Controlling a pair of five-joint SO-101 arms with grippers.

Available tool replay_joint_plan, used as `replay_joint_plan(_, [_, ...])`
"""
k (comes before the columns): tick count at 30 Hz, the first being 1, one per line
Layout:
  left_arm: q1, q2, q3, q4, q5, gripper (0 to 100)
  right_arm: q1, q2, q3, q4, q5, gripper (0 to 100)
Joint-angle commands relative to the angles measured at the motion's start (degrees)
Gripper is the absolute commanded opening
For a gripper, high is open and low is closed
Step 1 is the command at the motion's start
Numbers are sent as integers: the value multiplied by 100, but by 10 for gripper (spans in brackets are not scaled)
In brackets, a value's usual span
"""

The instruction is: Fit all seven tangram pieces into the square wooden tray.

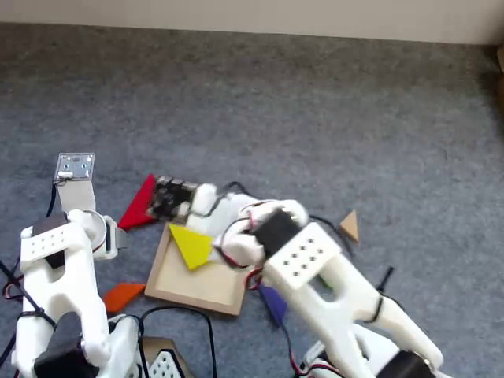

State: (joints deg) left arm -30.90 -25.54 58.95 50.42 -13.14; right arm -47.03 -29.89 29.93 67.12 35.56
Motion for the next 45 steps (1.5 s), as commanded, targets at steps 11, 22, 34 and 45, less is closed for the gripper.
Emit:
replay_joint_plan(11, [-22, -145, -66, -79, 26, 239, 2229, -2000, 1473, 242, -1565, 180])
replay_joint_plan(22, [708, -119, -2211, 1486, -536, 301, 3521, -3591, 4479, -1121, -1556, 180])
replay_joint_plan(34, [1754, 2633, -4180, 1899, -862, 301, 4365, -5138, 5965, -1130, -1538, 180])
replay_joint_plan(45, [1745, 5165, -5982, 2286, -1046, 301, 4664, -6651, 7125, -1095, -1538, 180])
